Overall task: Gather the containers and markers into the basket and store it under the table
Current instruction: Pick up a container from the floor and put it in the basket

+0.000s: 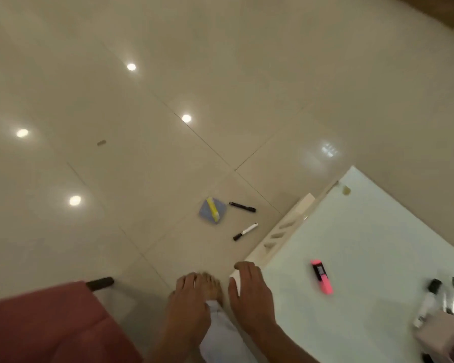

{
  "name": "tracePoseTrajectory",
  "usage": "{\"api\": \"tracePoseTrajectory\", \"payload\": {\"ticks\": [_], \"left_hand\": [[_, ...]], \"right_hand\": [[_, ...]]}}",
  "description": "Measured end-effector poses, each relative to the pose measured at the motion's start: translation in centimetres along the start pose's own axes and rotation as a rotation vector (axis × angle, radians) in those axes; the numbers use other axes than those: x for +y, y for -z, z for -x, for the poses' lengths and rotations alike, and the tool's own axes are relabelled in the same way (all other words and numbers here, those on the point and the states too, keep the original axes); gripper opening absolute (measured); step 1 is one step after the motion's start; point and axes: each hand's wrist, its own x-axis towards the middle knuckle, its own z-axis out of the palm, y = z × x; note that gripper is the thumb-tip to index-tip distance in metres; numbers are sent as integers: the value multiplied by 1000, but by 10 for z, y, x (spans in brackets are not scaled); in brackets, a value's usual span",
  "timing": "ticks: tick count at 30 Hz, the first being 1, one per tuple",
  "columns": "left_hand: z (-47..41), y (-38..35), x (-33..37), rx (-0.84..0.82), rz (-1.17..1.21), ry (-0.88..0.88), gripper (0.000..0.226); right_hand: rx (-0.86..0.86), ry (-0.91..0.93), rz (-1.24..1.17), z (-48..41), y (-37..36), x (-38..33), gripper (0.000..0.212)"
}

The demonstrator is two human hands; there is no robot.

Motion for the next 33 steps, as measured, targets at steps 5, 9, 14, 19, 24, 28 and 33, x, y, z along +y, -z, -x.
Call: {"api": "tracePoseTrajectory", "payload": {"ticks": [5,9,14,19,24,28,33], "left_hand": [[-102,72,-31,-41,-153,-92,50],[-152,117,-30,-110,-234,-171,50],[-220,149,-18,-155,-355,-312,36],[-282,160,0,-294,-452,-495,33],[-335,174,-2,-396,-648,-676,38],[-373,183,-5,-393,-728,-783,42],[-407,167,6,-425,-745,-805,43]], "right_hand": [[-51,-226,-157,-106,-23,-62,37],[-73,-398,-237,-154,-22,-68,40],[-117,-578,-349,-191,-21,-58,37],[-43,-899,-524,-215,-31,-50,31],[107,-1144,-701,-240,-54,-69,27],[217,-1254,-838,-274,-62,-76,24],[254,-1332,-1013,-291,-76,-64,21]]}}
